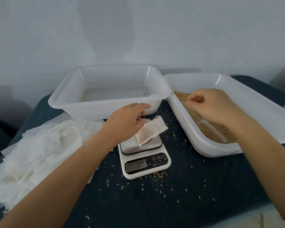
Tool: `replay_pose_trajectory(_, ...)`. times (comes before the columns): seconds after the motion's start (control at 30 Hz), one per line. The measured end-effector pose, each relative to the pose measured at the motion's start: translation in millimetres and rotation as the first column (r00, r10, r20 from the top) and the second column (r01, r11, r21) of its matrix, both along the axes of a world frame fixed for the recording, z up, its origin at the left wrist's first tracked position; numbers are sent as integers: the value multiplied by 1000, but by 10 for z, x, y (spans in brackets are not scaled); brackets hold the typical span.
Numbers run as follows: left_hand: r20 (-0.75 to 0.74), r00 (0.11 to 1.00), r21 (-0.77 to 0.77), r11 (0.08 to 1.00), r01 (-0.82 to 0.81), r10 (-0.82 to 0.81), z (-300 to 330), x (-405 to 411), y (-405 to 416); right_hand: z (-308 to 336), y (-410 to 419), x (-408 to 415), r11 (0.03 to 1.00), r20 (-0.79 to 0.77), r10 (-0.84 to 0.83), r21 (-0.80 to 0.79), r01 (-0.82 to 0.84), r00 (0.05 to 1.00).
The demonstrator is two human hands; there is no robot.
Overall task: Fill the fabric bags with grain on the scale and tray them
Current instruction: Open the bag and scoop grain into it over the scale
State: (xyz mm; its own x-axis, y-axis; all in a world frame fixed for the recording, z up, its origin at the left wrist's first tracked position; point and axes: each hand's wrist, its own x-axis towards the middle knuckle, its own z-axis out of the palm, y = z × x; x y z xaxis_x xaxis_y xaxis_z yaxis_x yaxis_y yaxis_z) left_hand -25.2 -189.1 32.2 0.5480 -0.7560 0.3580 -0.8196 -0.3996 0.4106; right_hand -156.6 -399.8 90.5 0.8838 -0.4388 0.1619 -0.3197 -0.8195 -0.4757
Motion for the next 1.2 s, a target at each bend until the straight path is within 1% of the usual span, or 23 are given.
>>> replay_pose_trajectory(0.03,0,1000,0,1000,-2,2,8,-7,-15,28,107,61,999,-10,42,34,-42,999)
replay_pose_trajectory(0.07,1,1000,0,1000,-3,3,17,-12,-26,37,204,138,996,-65,85,35,-83,994)
replay_pose_trajectory(0.13,6,1000,-2,1000,-6,6,35,-24,-40,30,381,301,989,-265,126,-46,-142,956)
replay_pose_trajectory(0.2,11,1000,-1,1000,-12,12,50,-38,-38,-26,495,457,980,-410,99,-118,-161,907)
replay_pose_trajectory(0.27,13,1000,1,1000,-18,18,56,-50,-14,-91,558,610,980,-500,70,-128,-153,863)
replay_pose_trajectory(0.37,11,1000,8,1000,-22,21,59,-57,44,-222,609,787,993,-638,74,-20,-112,767)
replay_pose_trajectory(0.43,5,1000,21,999,-27,27,64,-46,77,-295,633,857,997,-678,81,69,-46,731)
replay_pose_trajectory(0.5,2,999,34,999,-34,34,69,-32,105,-337,652,911,992,-670,116,120,-48,733)
replay_pose_trajectory(0.57,3,999,31,999,-42,42,74,-23,137,-328,677,961,992,-678,119,51,-116,726)
replay_pose_trajectory(0.63,8,999,19,999,-46,45,80,-13,173,-294,713,976,981,-657,114,-45,-189,746)
replay_pose_trajectory(0.67,11,999,10,999,-48,48,87,-4,190,-275,719,988,975,-624,133,-56,-213,770)
replay_pose_trajectory(0.73,5,998,-10,998,-56,56,105,16,226,-200,738,993,963,-530,214,-25,-267,821)
replay_pose_trajectory(0.8,-2,998,-25,998,-62,62,125,43,270,-52,767,990,935,-433,314,-11,-354,845)
replay_pose_trajectory(0.9,-2,995,-48,993,-104,104,157,112,391,292,812,1070,877,-315,418,-104,-469,852)
replay_pose_trajectory(0.97,9,989,-54,987,-150,151,181,172,500,543,777,1214,860,-245,448,-144,-489,860)
replay_pose_trajectory(1.07,16,978,-53,977,-205,206,211,246,667,837,674,1487,824,-226,468,-236,-514,854)
replay_pose_trajectory(1.13,24,973,-7,973,-231,231,214,280,772,896,607,1694,829,-215,462,-240,-505,860)
replay_pose_trajectory(1.2,21,968,72,966,-249,248,201,306,874,844,560,1913,851,-169,445,-225,-474,879)
